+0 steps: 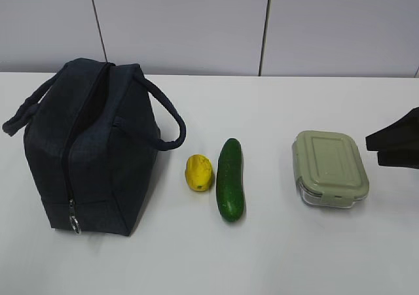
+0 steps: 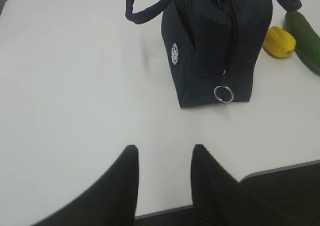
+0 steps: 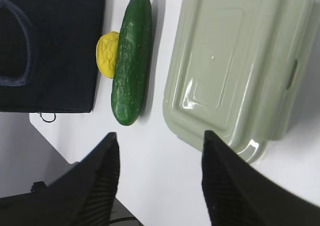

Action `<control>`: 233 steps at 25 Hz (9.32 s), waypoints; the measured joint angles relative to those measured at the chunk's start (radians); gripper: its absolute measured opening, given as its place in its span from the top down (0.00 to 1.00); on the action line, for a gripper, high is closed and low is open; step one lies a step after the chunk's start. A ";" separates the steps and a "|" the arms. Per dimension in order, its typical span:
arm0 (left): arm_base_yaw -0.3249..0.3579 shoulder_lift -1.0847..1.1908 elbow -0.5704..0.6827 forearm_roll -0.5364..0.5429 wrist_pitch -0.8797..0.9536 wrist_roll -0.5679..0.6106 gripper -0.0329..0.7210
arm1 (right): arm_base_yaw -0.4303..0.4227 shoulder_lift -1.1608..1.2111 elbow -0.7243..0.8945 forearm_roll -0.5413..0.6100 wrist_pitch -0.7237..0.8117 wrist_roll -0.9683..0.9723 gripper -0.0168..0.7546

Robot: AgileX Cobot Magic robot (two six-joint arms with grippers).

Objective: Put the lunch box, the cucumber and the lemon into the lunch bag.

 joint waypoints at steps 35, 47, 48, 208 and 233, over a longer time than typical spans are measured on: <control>0.000 0.000 0.000 0.000 -0.002 0.000 0.64 | -0.039 0.352 -0.218 0.018 -0.004 -0.136 0.18; 0.000 0.000 0.000 0.000 -0.002 0.000 0.64 | -0.039 0.402 -0.228 0.086 -0.006 -0.172 0.18; 0.000 0.000 0.000 0.000 -0.002 0.000 0.64 | -0.036 0.403 -0.228 0.086 -0.006 -0.172 0.18; -0.204 1.792 -1.156 0.037 0.128 0.058 0.95 | 0.100 0.377 -0.243 0.111 -0.048 -0.046 0.52; -0.204 1.799 -1.156 0.043 0.128 0.056 0.95 | 0.283 0.206 -0.348 0.134 -0.039 0.076 0.52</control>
